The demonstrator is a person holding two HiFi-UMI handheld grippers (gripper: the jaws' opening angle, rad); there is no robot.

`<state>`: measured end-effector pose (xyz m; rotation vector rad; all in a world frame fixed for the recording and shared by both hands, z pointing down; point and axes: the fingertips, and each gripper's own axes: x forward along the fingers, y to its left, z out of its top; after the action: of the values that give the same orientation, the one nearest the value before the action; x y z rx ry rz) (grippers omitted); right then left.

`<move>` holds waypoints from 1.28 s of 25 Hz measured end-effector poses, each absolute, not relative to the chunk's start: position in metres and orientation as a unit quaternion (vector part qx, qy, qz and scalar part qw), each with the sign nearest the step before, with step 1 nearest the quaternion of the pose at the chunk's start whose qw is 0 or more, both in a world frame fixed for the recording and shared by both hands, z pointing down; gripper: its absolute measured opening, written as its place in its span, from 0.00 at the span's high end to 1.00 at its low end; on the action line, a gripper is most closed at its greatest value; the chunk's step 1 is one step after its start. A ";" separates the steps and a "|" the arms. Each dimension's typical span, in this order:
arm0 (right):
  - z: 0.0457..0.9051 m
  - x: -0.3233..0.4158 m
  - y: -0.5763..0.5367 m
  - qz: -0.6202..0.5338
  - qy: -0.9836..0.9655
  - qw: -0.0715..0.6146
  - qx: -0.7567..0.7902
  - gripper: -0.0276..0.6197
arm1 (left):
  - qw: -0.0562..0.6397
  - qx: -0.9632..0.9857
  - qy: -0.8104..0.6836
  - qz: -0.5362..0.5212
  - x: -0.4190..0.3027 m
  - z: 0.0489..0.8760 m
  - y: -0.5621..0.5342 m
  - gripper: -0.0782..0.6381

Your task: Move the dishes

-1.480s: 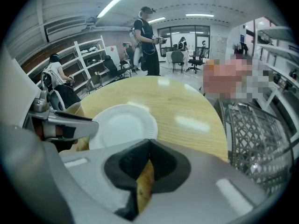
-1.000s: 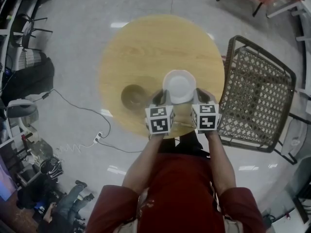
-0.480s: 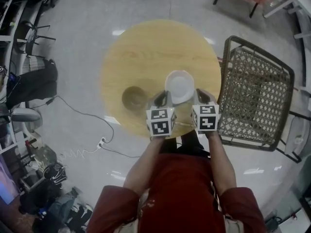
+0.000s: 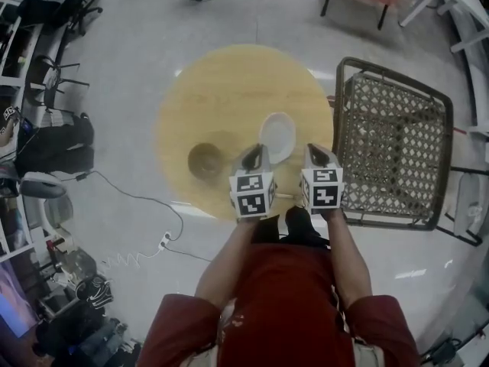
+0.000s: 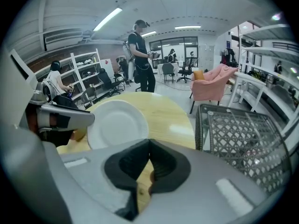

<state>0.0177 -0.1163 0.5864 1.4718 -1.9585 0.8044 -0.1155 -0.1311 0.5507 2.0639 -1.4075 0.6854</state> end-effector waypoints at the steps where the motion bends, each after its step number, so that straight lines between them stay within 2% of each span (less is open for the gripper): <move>1: 0.584 0.023 -0.115 0.299 -0.728 0.275 0.552 0.95 | 0.268 0.770 -0.521 0.253 -0.111 0.548 -0.131 0.87; 14: 0.556 0.084 -0.083 0.296 -0.696 0.237 0.610 0.95 | 0.213 0.812 -0.480 0.252 -0.049 0.511 -0.121 0.87; 32: 0.527 0.226 -0.003 0.313 -0.585 0.183 0.726 0.95 | 0.170 0.890 -0.340 0.251 0.112 0.475 -0.081 0.87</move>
<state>0.2258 -0.0028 0.5270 2.0469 -1.6488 0.8829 0.1116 -0.0814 0.4745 2.5291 -0.9655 0.7117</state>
